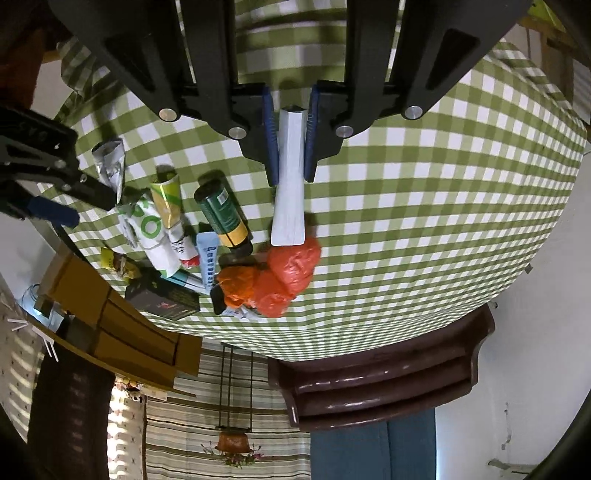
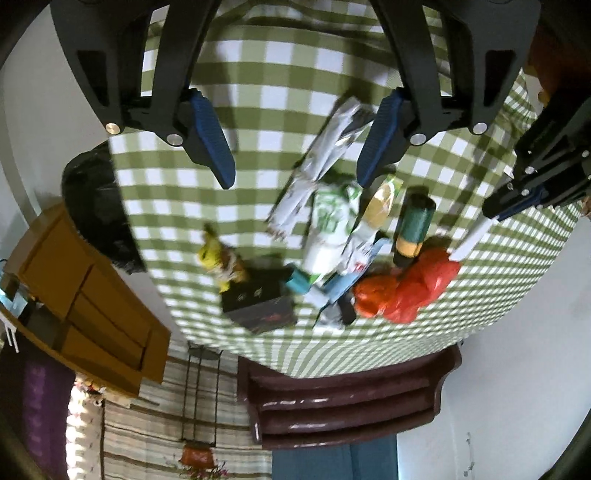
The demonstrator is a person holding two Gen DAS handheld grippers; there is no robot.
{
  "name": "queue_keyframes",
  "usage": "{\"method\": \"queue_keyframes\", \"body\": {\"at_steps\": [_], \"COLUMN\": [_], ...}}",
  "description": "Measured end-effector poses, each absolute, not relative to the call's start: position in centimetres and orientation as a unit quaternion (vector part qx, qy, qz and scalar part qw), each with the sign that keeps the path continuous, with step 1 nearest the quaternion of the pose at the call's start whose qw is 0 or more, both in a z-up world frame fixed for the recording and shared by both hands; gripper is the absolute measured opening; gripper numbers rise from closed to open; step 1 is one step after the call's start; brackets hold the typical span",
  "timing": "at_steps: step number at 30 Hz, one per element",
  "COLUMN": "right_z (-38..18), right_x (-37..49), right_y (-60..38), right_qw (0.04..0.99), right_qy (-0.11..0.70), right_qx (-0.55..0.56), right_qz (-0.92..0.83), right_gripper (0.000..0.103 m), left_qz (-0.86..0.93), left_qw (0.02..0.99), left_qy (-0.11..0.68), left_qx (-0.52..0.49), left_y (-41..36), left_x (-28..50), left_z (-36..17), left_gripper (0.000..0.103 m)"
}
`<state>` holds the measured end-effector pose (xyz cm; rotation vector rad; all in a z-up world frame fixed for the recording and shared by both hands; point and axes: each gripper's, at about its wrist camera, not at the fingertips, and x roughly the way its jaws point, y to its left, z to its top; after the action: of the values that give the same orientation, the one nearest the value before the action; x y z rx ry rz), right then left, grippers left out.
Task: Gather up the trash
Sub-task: 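Grasp the white string-tied paper wrapper with the right gripper while the left gripper holds the strip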
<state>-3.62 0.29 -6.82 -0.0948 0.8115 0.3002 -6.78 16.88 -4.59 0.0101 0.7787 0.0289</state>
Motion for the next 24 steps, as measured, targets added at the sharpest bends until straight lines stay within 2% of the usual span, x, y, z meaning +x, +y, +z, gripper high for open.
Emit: {"method": "queue_keyframes", "body": {"at_steps": [5,9,14,24], "right_z": [-8.0,-8.1,-8.0,-7.8], "right_x": [-3.1,-3.1,-3.1,-3.1], "right_y": [0.6,0.0,-1.0,-2.0], "right_qw": [0.897,0.897,0.898,0.899], "right_qy": [0.415,0.417,0.419,0.419], "right_qx": [-0.058,-0.060,-0.050,-0.043], "right_qz": [0.142,0.133,0.127,0.115], "right_gripper": [0.057,0.056,0.045,0.044], "left_qz": [0.022,0.019,0.018,0.021], "left_qw": [0.926,0.927,0.929,0.931], "left_qy": [0.376,0.374,0.370,0.363], "left_qx": [-0.002,-0.003,-0.007,-0.003], "left_y": [17.5,17.5,17.3,17.3], "left_x": [-6.8,-6.7,-6.4,-6.2], "left_z": [-4.5,-4.4,-4.4,-4.4], "left_gripper": [0.015,0.015,0.015,0.015]}}
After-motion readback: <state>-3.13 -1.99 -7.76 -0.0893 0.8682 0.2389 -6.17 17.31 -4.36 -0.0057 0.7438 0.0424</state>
